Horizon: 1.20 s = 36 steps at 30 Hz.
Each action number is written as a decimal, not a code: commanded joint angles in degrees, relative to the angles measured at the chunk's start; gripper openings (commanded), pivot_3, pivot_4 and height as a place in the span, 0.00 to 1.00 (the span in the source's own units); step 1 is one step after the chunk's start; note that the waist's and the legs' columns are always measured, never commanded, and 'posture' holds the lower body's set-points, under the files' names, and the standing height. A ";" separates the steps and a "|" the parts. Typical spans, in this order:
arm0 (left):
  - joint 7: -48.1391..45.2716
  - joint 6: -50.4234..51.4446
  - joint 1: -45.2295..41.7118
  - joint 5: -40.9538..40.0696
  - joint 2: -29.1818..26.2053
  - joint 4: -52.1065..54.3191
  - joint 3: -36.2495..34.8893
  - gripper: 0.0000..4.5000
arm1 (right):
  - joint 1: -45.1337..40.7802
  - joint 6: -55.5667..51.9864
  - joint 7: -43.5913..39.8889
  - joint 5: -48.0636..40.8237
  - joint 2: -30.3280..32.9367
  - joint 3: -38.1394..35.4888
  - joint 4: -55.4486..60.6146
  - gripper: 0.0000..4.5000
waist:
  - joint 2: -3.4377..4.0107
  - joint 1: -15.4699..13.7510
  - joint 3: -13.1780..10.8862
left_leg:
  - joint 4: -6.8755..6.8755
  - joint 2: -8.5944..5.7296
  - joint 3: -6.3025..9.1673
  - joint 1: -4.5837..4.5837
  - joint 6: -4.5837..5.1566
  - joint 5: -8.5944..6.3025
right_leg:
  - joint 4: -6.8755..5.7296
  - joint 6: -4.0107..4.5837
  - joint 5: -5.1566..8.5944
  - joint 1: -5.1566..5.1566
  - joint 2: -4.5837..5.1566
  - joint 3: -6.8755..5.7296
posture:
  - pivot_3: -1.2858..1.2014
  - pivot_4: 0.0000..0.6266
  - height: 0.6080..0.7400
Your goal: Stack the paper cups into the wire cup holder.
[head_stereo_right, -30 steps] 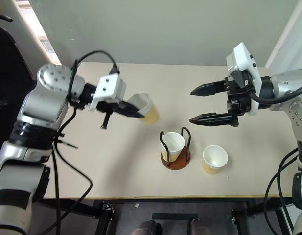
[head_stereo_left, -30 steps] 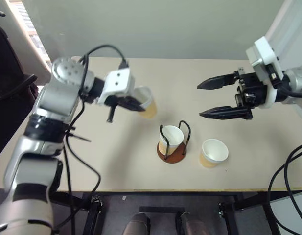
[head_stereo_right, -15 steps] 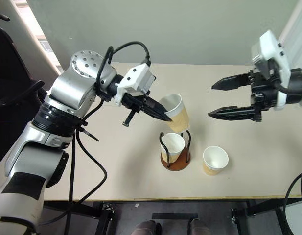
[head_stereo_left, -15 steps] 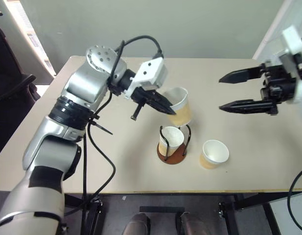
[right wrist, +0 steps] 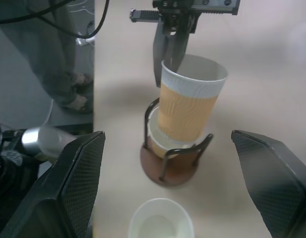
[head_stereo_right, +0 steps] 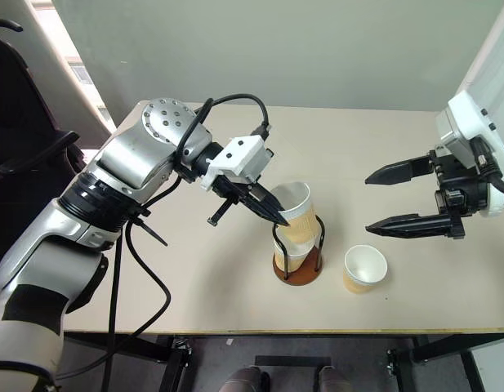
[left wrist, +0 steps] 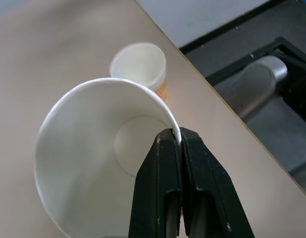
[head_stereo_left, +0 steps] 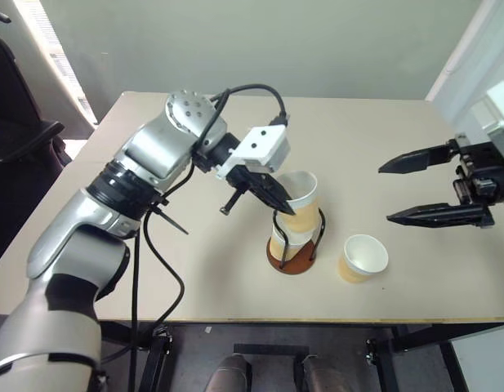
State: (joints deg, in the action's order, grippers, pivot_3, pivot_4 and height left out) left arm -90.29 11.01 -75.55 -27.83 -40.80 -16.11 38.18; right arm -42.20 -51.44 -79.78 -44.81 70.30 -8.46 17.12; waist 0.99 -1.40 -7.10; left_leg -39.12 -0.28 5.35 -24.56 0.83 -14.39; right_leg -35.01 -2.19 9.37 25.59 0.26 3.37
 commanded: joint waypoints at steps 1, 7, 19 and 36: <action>-2.21 -2.29 -2.18 0.30 -0.23 0.21 0.47 0.01 | -0.99 1.33 0.94 -0.93 0.11 -2.20 0.74 0.94 | 0.00 -0.06 0.00 | -0.01 0.00 0.00 0.00 0.03 -0.02 | 0.00 -0.01 0.00 0.00 0.01 0.00 | 0.52 0.24 1.00; -2.21 -4.53 -1.93 2.29 0.04 -0.41 1.89 0.01 | -1.65 1.74 1.40 -1.06 -0.39 -1.21 0.43 0.94 | 0.00 -0.06 0.00 | -0.01 0.00 0.00 0.01 0.06 -0.03 | 0.00 -0.02 -0.01 -0.01 0.00 0.00 | 0.52 0.24 1.00; -2.21 -6.71 -3.95 5.07 2.77 -3.33 3.06 0.55 | -1.94 1.23 1.20 -0.80 0.42 -0.33 0.10 0.94 | 0.00 -0.11 0.00 | -0.02 -0.01 -0.01 -0.02 0.08 -0.05 | 0.03 -0.05 -0.01 -0.02 0.01 0.00 | 0.52 0.24 1.00; -0.29 4.78 -3.99 1.11 6.07 -6.36 -12.14 0.99 | -0.83 -1.48 3.92 -2.71 -0.15 -1.82 2.25 0.94 | 0.00 -0.12 0.00 | -0.03 -0.01 -0.03 -0.03 0.08 -0.05 | 0.04 -0.10 -0.02 -0.02 0.00 0.00 | 0.52 0.24 1.00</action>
State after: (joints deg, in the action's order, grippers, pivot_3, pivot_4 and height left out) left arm -90.29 12.36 -77.91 -24.22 -34.44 -22.56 31.51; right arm -43.19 -51.88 -77.20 -45.93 69.89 -8.03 17.61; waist 0.99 -1.52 -7.10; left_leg -39.15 -0.29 5.31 -24.59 0.91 -14.43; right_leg -34.98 -2.30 9.35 25.57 0.26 3.37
